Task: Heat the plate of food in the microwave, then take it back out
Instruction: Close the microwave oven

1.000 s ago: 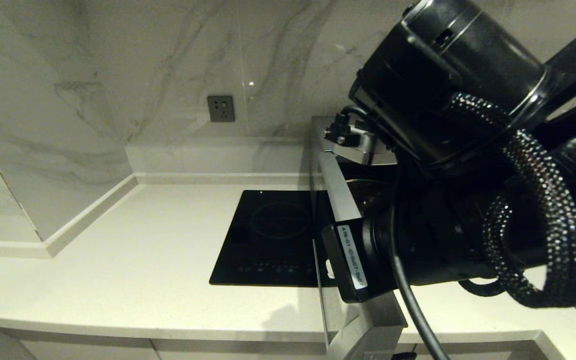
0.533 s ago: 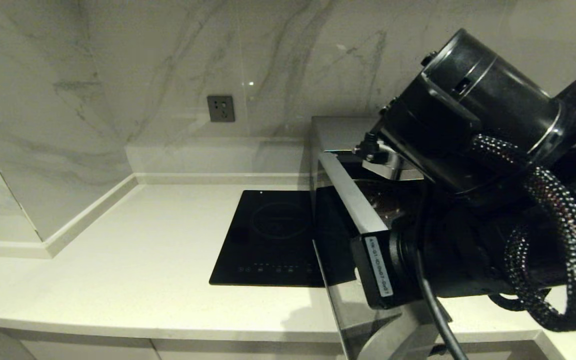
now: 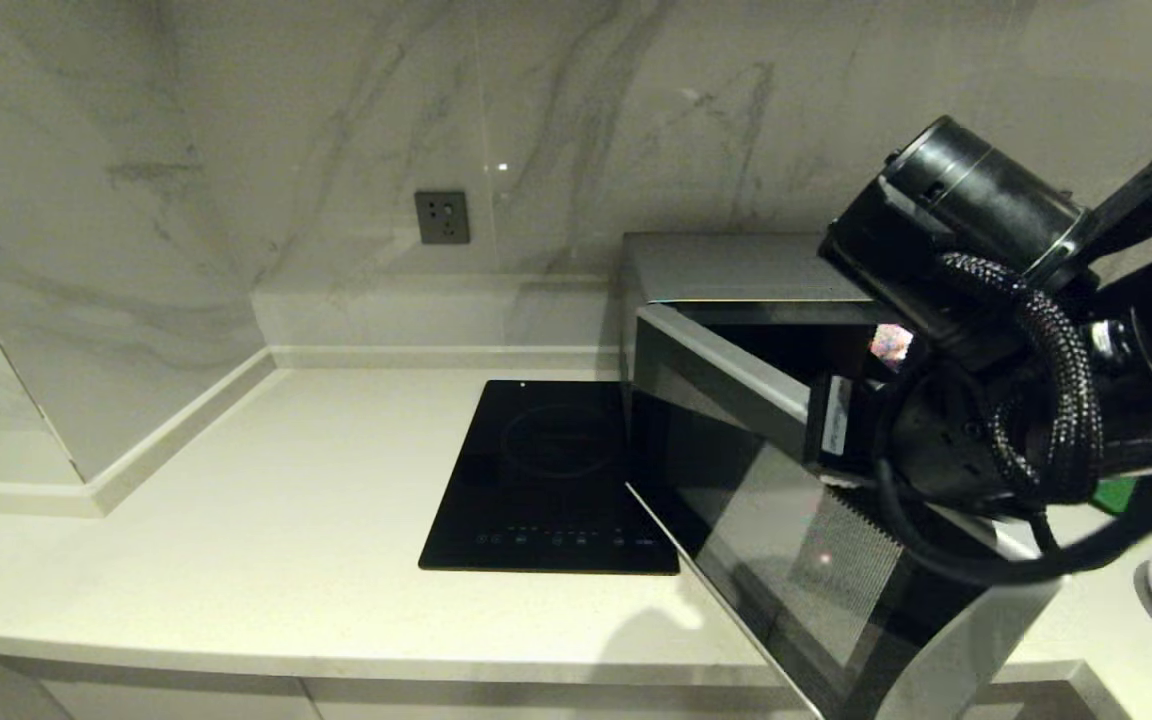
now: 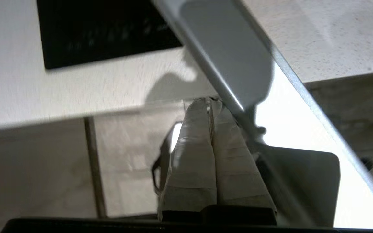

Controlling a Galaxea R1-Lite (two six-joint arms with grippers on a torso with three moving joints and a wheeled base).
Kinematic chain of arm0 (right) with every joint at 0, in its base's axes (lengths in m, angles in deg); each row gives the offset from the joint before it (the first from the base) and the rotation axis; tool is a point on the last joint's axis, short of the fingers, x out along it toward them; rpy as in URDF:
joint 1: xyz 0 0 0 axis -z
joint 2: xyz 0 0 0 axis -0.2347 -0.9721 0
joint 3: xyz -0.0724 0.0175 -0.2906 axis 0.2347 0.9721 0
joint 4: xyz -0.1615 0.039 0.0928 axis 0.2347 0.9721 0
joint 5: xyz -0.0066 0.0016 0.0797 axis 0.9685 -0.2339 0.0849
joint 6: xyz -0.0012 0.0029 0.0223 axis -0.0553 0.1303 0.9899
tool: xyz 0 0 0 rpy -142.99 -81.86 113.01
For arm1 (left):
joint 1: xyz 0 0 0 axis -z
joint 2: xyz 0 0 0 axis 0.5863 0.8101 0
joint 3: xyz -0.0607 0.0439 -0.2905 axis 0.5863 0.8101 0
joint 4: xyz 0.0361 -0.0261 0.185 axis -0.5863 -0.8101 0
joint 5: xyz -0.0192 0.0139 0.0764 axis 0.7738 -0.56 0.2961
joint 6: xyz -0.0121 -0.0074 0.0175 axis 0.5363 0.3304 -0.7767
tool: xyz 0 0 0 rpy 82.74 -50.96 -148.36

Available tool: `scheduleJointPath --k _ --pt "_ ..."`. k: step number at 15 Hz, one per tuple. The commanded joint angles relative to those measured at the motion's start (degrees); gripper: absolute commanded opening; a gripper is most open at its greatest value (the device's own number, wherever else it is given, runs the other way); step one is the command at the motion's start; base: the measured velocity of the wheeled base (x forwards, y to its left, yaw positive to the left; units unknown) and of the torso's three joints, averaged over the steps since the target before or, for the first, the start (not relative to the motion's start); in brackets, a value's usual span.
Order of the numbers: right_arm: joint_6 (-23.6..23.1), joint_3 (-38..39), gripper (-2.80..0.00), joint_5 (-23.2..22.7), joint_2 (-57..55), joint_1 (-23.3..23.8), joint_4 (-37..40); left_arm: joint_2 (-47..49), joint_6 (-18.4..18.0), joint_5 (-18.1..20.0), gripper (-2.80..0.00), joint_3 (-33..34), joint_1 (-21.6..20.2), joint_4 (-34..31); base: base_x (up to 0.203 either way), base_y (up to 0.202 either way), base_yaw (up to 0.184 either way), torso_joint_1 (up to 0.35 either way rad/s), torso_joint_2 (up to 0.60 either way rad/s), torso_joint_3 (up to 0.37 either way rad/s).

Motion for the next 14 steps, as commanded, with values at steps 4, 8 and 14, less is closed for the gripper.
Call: scheduleJointPath --k 4,8,14 --pt "6.2 -0.2 -2.80 2.2 3.3 11.2 -1.7 0.0 0.0 0.0 -2.80 0.0 0.0 0.0 0.000 0.000 0.000 0.000 0.00 0.000" --pt "8.4 4.1 -2.80 2.7 6.7 14.3 -2.4 0.0 0.0 0.0 -2.80 0.0 0.0 0.0 0.000 0.000 0.000 0.000 0.00 0.000" --pt "7.9 7.2 -2.80 -0.2 6.4 26.4 -6.6 0.0 0.0 0.0 -2.80 0.0 0.0 0.0 0.000 0.000 0.000 0.000 0.00 0.000"
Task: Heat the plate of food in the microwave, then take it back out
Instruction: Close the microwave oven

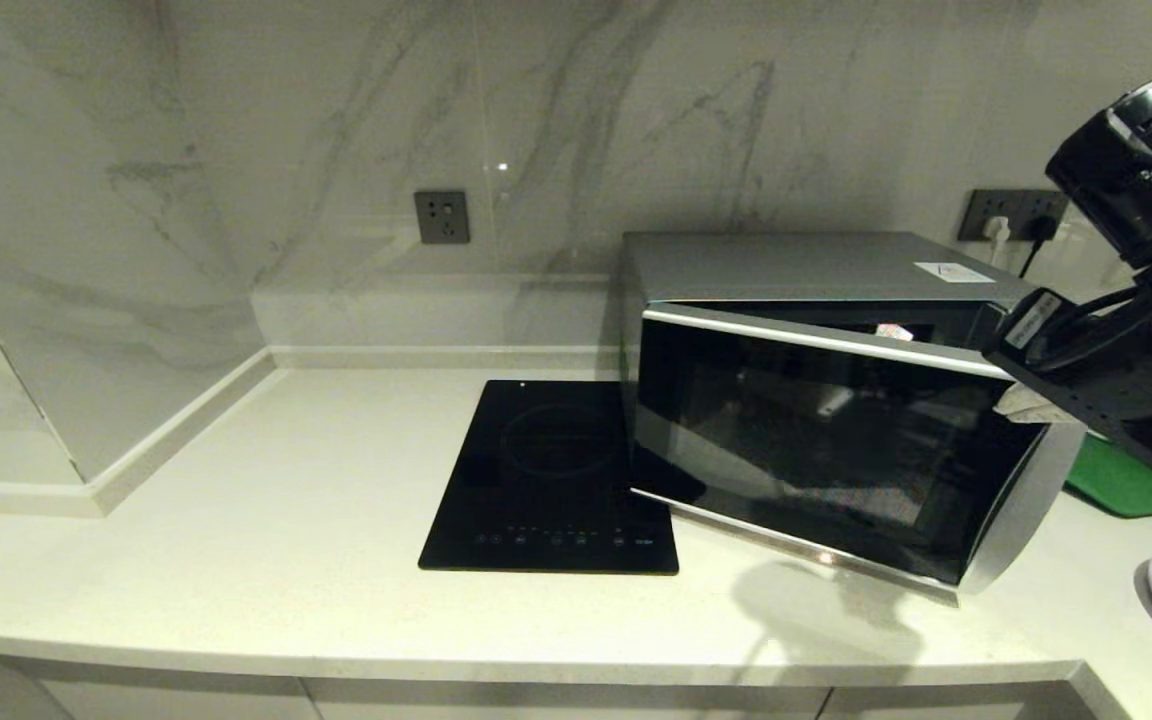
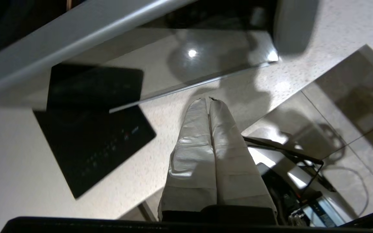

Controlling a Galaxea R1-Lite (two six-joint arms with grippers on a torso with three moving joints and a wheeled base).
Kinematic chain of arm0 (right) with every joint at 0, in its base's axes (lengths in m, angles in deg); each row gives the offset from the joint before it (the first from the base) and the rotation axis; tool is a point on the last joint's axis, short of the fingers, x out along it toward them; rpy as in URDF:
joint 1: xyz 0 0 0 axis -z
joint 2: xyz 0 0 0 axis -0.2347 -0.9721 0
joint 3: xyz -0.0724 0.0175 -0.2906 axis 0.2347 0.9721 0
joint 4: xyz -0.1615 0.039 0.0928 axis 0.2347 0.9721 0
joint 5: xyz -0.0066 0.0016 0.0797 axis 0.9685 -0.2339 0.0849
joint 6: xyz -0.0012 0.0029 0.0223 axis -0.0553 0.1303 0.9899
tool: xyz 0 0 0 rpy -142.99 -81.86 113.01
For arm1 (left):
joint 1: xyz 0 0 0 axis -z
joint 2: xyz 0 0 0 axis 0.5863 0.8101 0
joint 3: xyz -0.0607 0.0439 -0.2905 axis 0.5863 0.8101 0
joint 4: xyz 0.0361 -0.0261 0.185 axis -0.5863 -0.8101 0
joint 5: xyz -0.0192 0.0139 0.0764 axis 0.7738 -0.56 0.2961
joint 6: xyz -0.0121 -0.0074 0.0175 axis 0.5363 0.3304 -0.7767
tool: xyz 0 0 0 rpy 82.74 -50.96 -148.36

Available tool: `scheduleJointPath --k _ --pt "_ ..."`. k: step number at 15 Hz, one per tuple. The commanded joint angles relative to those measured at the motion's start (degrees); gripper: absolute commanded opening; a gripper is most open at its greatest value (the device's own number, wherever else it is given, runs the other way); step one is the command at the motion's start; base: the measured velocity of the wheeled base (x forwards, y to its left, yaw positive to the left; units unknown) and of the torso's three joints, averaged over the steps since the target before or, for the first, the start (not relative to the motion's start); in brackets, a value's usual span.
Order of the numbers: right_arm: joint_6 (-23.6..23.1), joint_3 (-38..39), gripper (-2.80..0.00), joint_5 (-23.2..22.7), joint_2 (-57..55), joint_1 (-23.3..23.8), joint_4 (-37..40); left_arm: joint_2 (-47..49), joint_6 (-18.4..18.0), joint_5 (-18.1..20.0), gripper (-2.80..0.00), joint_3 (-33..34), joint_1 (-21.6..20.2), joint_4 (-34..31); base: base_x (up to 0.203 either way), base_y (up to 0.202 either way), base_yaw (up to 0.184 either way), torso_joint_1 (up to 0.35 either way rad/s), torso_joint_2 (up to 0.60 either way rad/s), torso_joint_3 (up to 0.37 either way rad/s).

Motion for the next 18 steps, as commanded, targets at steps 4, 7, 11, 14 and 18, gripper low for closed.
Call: scheduleJointPath --k 4,7,11,14,18 --pt "-2.7 0.8 -2.80 -3.4 -7.2 13.6 -8.8 0.0 0.0 0.0 -2.80 0.0 0.0 0.0 0.000 0.000 0.000 0.000 0.00 0.000" --pt "-4.2 -1.5 -2.80 -5.7 -12.4 16.2 -12.7 0.0 0.0 0.0 -2.80 0.0 0.0 0.0 0.000 0.000 0.000 0.000 0.00 0.000" --pt "-6.0 -4.0 -2.80 -8.6 -16.1 19.6 -18.2 0.0 0.0 0.0 -2.80 0.0 0.0 0.0 0.000 0.000 0.000 0.000 0.00 0.000" --pt "-7.2 -4.2 -2.80 -9.3 -18.7 21.2 -23.0 0.0 0.0 0.0 -2.80 0.0 0.0 0.0 0.000 0.000 0.000 0.000 0.00 0.000" --pt "-9.9 -4.3 -2.80 -9.7 -21.7 21.8 -30.6 0.0 0.0 0.0 -2.80 0.0 0.0 0.0 0.000 0.000 0.000 0.000 0.00 0.000"
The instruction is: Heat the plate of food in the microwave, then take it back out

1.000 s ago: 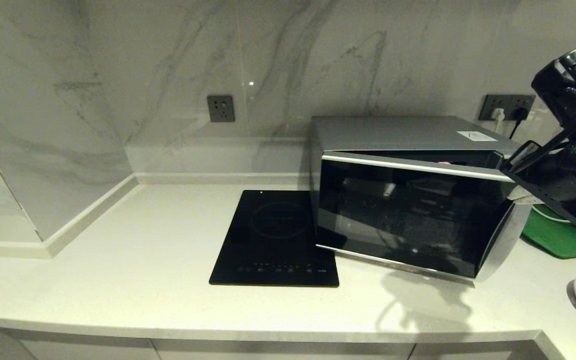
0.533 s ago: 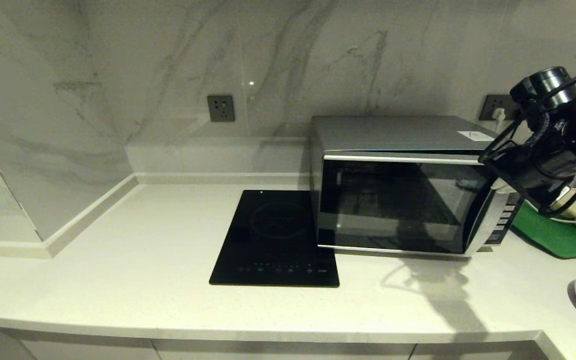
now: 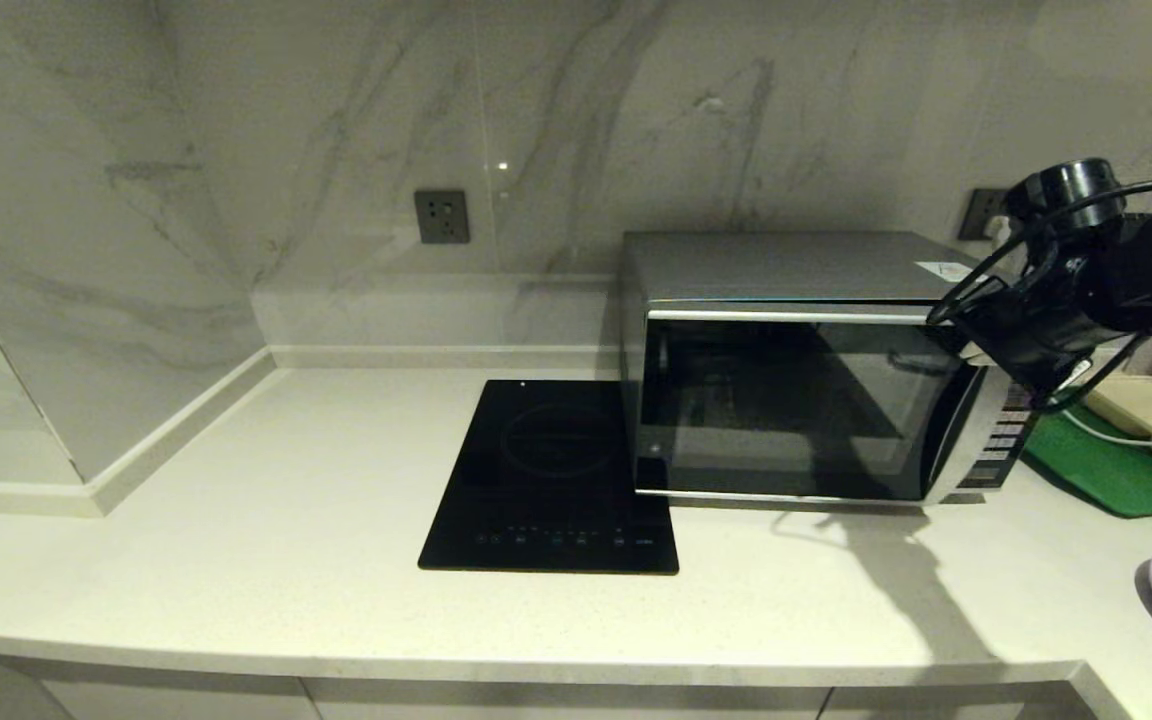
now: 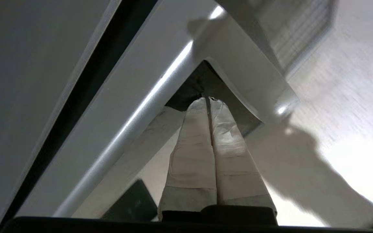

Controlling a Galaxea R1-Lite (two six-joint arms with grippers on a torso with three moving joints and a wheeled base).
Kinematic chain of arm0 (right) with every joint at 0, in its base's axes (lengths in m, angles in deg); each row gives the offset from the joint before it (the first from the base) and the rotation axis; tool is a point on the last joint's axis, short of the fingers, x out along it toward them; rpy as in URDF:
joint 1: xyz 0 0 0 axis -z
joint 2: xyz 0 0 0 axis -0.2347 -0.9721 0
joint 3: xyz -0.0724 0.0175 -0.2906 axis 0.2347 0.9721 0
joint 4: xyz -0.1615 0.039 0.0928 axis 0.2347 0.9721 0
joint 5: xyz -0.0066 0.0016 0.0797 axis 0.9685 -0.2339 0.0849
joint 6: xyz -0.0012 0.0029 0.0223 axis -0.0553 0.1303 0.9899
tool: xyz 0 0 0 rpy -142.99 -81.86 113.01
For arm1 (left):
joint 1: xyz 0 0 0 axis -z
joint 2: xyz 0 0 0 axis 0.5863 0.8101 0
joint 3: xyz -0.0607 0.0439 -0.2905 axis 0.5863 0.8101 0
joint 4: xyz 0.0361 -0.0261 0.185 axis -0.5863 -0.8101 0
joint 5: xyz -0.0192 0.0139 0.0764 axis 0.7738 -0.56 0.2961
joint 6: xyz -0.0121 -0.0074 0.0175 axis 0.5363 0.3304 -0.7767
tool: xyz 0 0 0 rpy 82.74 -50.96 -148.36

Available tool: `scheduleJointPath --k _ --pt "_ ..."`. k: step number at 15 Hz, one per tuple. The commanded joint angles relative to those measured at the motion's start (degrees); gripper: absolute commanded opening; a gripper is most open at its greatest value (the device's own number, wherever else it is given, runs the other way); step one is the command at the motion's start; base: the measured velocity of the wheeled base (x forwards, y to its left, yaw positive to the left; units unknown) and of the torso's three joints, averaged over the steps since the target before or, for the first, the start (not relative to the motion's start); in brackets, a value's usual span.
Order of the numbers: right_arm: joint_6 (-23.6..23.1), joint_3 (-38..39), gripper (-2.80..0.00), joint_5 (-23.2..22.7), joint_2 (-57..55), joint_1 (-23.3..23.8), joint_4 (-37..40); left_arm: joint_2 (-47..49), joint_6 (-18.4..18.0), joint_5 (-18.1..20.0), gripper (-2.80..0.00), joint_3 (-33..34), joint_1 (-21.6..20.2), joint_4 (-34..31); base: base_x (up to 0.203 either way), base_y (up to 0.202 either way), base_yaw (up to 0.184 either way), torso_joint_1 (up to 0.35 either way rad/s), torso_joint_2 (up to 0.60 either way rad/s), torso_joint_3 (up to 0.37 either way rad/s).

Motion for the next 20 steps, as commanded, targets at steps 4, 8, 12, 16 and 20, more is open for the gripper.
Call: scheduleJointPath --k 4,8,12,16,20 --pt "-2.2 0.2 -2.80 -3.7 -2.2 0.2 -6.4 0.0 0.0 0.0 -2.80 0.0 0.0 0.0 0.000 0.000 0.000 0.000 0.00 0.000" --pt "-2.8 0.9 -2.80 -4.9 -1.2 0.2 -8.0 0.0 0.0 0.0 -2.80 0.0 0.0 0.0 0.000 0.000 0.000 0.000 0.00 0.000" --pt "-6.0 8.4 -2.80 -8.6 7.2 -0.5 -7.3 0.0 0.0 0.0 -2.80 0.0 0.0 0.0 0.000 0.000 0.000 0.000 0.00 0.000" --pt "-12.0 17.3 -2.80 -11.6 17.6 -4.2 1.3 0.0 0.0 0.0 -2.80 0.0 0.0 0.0 0.000 0.000 0.000 0.000 0.00 0.000" --pt "-22.5 22.9 -2.80 -14.0 34.1 -5.0 10.1 0.0 0.0 0.0 -2.80 0.0 0.0 0.0 0.000 0.000 0.000 0.000 0.00 0.000"
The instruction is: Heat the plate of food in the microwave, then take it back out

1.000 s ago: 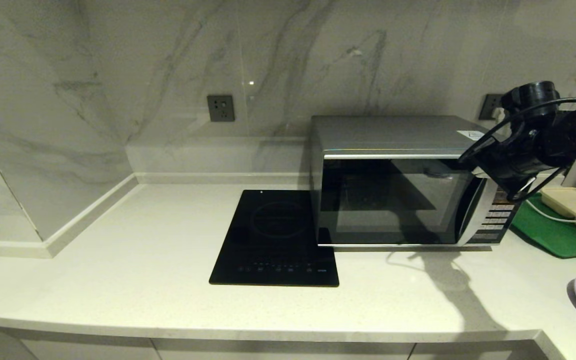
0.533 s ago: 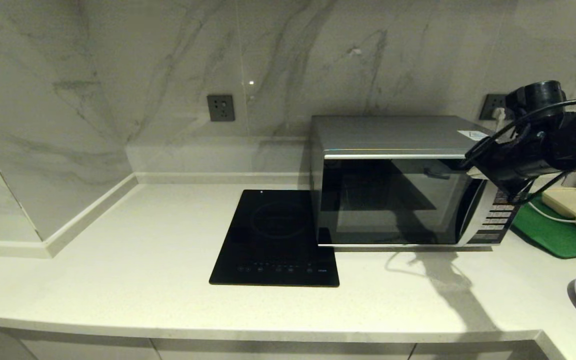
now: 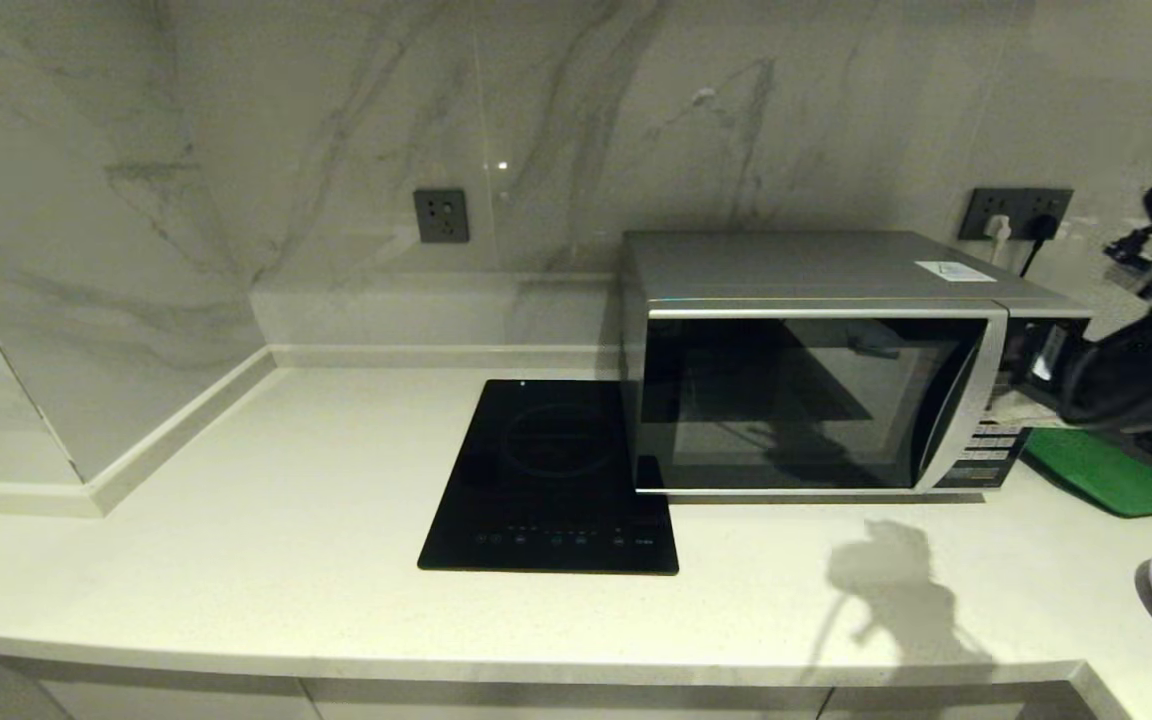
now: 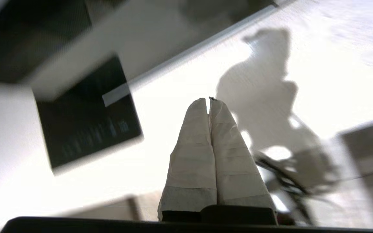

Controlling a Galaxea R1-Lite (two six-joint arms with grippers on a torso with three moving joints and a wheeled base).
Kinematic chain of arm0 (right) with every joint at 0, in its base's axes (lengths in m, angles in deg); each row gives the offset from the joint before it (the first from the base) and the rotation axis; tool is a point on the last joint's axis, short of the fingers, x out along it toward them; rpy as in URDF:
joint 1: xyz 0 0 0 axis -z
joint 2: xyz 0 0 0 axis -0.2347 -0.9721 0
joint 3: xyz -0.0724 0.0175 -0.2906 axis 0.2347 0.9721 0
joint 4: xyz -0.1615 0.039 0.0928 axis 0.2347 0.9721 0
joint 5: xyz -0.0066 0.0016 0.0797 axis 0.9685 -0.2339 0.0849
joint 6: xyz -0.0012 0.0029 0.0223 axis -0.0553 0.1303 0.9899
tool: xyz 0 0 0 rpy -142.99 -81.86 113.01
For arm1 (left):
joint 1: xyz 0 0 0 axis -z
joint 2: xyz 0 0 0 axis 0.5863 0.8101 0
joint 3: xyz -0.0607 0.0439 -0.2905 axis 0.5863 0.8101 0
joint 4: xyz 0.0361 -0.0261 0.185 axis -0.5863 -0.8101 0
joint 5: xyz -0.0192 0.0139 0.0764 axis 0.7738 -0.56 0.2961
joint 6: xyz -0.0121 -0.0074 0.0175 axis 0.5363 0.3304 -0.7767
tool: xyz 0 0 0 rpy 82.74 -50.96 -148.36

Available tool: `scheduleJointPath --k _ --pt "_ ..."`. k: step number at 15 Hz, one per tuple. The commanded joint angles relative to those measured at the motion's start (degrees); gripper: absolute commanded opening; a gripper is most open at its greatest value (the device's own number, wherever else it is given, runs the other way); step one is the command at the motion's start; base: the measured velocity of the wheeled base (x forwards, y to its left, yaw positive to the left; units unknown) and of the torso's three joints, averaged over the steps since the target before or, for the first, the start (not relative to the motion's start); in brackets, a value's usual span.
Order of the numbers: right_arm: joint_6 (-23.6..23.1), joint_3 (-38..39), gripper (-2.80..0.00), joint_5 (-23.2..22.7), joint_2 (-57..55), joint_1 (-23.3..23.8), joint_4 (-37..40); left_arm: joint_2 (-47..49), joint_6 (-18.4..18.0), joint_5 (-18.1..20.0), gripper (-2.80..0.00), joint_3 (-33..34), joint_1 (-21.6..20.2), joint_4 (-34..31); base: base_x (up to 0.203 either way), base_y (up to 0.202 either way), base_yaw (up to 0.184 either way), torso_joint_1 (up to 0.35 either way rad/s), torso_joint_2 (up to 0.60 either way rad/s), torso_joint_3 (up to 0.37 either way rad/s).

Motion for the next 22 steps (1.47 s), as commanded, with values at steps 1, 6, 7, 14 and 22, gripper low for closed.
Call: scheduleJointPath --k 1,6,7,14,22 --pt "-5.7 1.2 -2.80 -0.4 14.7 -0.6 8.2 0.0 0.0 0.0 -2.80 0.0 0.0 0.0 0.000 0.000 0.000 0.000 0.00 0.000" --pt "-10.4 -12.3 -2.80 -0.2 35.8 -0.9 37.3 0.0 0.0 0.0 -2.80 0.0 0.0 0.0 0.000 0.000 0.000 0.000 0.00 0.000" --pt "-10.7 -15.1 -2.80 0.3 39.5 -0.8 43.2 0.0 0.0 0.0 -2.80 0.0 0.0 0.0 0.000 0.000 0.000 0.000 0.00 0.000" --pt "-16.4 -14.3 -2.80 0.5 62.9 7.7 56.4 0.0 0.0 -0.1 -2.80 0.0 0.0 0.0 0.000 0.000 0.000 0.000 0.00 0.000" --pt "-22.5 0.3 -2.80 -2.5 80.8 5.5 46.1 0.0 0.0 0.0 -2.80 0.0 0.0 0.0 0.000 0.000 0.000 0.000 0.00 0.000"
